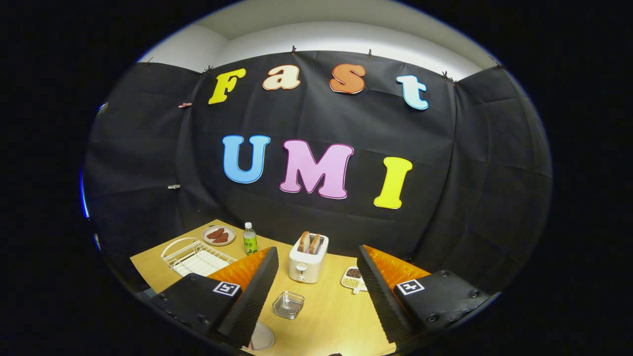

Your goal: Take the plate from the dish rack, then take the spoon from the basket and place it into the plate.

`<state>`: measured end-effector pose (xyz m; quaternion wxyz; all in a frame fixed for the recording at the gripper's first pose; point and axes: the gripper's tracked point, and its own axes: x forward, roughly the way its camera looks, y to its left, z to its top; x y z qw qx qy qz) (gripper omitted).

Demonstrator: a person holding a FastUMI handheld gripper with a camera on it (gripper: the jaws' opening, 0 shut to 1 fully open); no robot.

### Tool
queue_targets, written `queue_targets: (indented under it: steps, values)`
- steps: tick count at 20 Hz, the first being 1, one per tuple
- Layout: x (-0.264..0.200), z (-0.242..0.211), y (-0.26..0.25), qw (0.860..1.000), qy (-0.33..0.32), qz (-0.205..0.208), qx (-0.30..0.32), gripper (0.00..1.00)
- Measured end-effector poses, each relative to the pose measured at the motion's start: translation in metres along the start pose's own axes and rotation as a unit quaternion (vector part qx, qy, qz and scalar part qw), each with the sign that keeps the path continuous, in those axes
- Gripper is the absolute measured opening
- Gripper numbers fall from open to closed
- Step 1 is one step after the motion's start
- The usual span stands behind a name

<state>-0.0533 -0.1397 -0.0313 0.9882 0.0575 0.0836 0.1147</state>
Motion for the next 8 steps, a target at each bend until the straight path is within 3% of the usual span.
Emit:
queue_targets:
  steps: [8]
  values:
    - [0.011, -0.0054, -0.0004, 1.0, -0.003, 0.023, -0.004, 0.98]
